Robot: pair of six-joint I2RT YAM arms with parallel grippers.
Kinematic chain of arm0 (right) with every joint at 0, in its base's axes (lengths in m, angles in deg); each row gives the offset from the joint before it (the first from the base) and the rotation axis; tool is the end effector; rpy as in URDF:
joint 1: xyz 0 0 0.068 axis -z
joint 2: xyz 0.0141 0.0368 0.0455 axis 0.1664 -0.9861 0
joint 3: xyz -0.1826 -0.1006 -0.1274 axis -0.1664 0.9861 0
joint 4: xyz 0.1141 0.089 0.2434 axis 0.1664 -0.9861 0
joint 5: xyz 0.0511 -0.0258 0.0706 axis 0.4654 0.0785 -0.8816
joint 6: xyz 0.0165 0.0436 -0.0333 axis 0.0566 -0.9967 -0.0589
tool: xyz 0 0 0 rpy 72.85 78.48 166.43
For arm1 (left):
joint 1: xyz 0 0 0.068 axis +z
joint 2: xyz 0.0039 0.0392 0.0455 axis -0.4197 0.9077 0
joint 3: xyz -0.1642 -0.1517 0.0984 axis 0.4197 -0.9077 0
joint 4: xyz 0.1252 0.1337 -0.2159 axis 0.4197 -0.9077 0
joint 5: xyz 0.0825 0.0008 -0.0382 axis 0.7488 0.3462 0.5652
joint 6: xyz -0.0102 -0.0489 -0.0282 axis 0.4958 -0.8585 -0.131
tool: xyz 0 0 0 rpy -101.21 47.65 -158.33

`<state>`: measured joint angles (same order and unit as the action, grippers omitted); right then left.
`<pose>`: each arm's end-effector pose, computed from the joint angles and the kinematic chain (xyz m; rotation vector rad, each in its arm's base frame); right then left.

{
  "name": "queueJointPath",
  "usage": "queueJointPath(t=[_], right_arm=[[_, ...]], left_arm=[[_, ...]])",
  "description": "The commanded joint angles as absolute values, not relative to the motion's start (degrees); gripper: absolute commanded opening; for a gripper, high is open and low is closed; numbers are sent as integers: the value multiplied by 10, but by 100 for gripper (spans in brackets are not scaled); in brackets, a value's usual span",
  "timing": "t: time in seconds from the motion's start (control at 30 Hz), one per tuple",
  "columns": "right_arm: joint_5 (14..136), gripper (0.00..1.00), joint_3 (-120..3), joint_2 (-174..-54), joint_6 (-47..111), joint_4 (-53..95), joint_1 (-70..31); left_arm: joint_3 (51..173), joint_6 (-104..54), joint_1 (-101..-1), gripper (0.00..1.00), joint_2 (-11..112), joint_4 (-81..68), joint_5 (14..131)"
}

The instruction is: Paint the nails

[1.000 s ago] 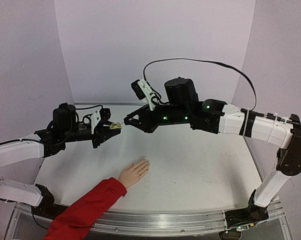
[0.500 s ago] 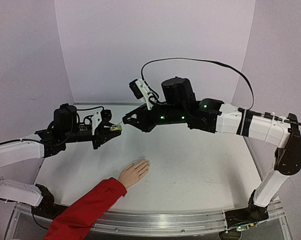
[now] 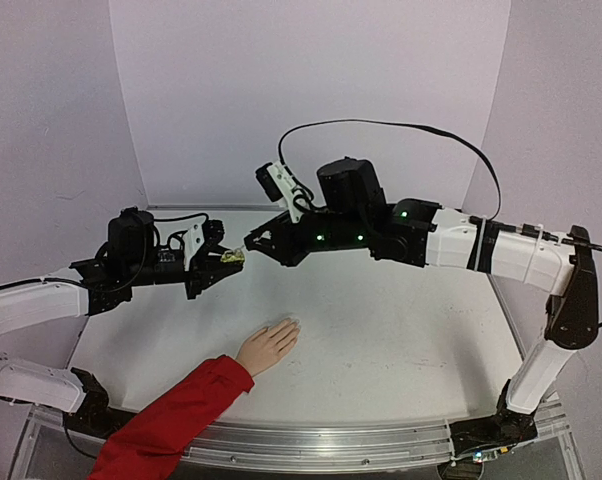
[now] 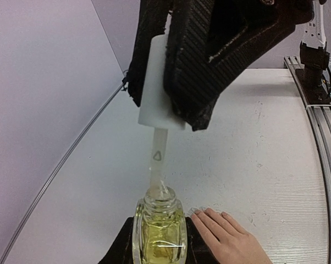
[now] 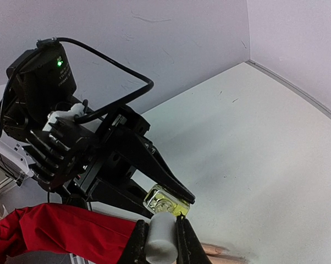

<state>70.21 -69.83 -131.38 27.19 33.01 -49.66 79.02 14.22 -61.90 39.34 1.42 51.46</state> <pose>0.2188 0.3850 0.3487 -0.8483 1.4700 1.1257 0.2212 -0.1921 0.2393 1.2672 1.3186 -0.5827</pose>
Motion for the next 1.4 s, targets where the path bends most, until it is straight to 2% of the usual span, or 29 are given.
queueJointPath(t=[0.0, 0.93, 1.17, 1.37], right_arm=[[705, 0, -729, -1319, 277, 342, -500], [688, 0, -754, -1362, 272, 331, -506], [639, 0, -786, -1391, 276, 293, -505], [589, 0, -861, -1439, 298, 185, -502]], left_arm=[[815, 149, -622, 0, 395, 27, 510], [814, 149, -625, 0, 389, 27, 501], [812, 152, -631, 0, 376, 25, 497], [812, 156, -641, 0, 362, 24, 504]])
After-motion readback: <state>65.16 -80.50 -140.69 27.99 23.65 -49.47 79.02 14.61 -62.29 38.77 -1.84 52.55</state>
